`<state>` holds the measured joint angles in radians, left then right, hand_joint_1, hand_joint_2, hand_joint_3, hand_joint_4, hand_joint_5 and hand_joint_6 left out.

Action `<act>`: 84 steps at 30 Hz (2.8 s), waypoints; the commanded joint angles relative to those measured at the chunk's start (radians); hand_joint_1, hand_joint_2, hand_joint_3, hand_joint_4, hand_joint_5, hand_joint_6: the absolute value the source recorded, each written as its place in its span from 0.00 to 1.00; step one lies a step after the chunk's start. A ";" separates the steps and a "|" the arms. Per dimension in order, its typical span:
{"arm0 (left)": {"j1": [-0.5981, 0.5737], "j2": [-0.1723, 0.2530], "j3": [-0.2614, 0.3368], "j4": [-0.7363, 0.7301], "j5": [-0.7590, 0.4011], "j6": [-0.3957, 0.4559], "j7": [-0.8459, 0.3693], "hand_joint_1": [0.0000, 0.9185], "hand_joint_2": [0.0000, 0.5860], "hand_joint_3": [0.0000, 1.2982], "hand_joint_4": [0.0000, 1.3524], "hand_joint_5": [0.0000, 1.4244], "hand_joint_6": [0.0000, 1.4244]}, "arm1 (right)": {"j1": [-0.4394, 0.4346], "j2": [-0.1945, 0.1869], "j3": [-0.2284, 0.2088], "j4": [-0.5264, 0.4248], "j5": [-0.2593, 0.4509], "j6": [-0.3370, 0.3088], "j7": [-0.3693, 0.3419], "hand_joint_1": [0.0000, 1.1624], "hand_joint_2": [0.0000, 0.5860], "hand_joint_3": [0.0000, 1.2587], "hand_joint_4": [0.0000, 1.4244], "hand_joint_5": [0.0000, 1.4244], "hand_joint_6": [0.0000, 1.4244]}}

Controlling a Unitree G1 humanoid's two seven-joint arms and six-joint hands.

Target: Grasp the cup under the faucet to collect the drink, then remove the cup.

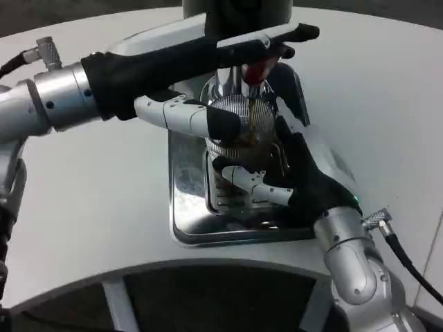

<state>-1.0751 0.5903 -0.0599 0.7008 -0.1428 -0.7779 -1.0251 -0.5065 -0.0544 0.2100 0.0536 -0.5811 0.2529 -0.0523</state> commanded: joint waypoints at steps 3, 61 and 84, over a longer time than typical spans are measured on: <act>0.013 0.016 -0.016 0.014 0.037 -0.010 -0.013 0.00 0.01 0.03 0.00 0.04 0.00 | -0.006 0.003 0.003 0.030 0.020 0.005 -0.012 0.41 0.28 0.00 0.00 0.00 0.00; 0.143 0.027 0.220 -0.259 -0.234 0.589 -0.032 0.00 0.01 0.05 0.04 0.10 0.00 | 0.013 0.041 0.034 -0.017 0.009 0.001 -0.129 0.71 0.37 0.45 0.33 0.17 0.06; 0.364 0.134 0.368 -0.441 -0.265 0.625 0.008 0.00 0.02 0.06 0.03 0.09 0.00 | 0.075 0.068 0.056 -0.070 -0.071 0.010 -0.242 0.89 0.31 0.74 0.73 0.70 0.76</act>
<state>-0.7510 0.7024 0.2933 0.2962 -0.3908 -0.1515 -1.0226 -0.4568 0.0053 0.2597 -0.0020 -0.6474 0.2736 -0.2747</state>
